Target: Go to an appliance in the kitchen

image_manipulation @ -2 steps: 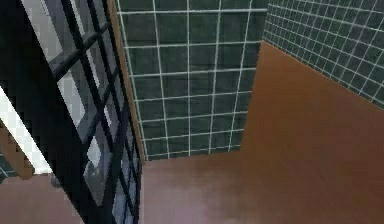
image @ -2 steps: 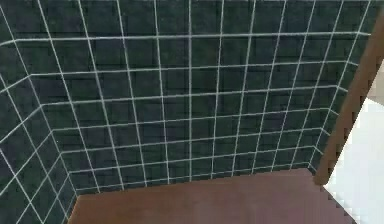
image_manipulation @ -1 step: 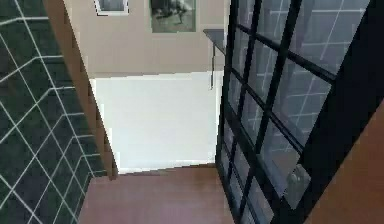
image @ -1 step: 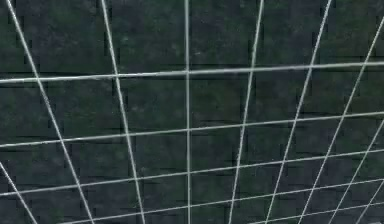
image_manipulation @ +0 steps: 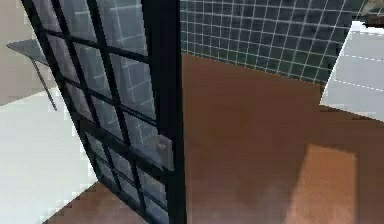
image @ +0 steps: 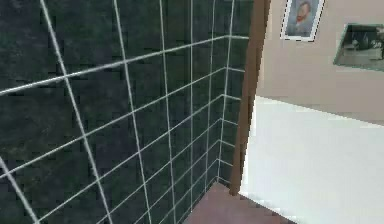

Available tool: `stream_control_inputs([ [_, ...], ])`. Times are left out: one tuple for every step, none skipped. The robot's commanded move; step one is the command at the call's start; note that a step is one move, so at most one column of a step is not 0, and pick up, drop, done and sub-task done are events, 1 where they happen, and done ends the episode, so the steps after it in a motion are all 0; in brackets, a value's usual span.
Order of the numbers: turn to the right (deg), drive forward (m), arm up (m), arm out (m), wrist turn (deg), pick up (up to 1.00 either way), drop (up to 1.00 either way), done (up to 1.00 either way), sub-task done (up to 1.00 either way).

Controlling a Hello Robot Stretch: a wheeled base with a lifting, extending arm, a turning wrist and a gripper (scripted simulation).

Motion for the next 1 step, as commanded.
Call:
stream_control_inputs([
  [33.0, 0.00, 0.00, 0.00, 0.0, 0.00, 0.00, 0.00, 0.00],
])
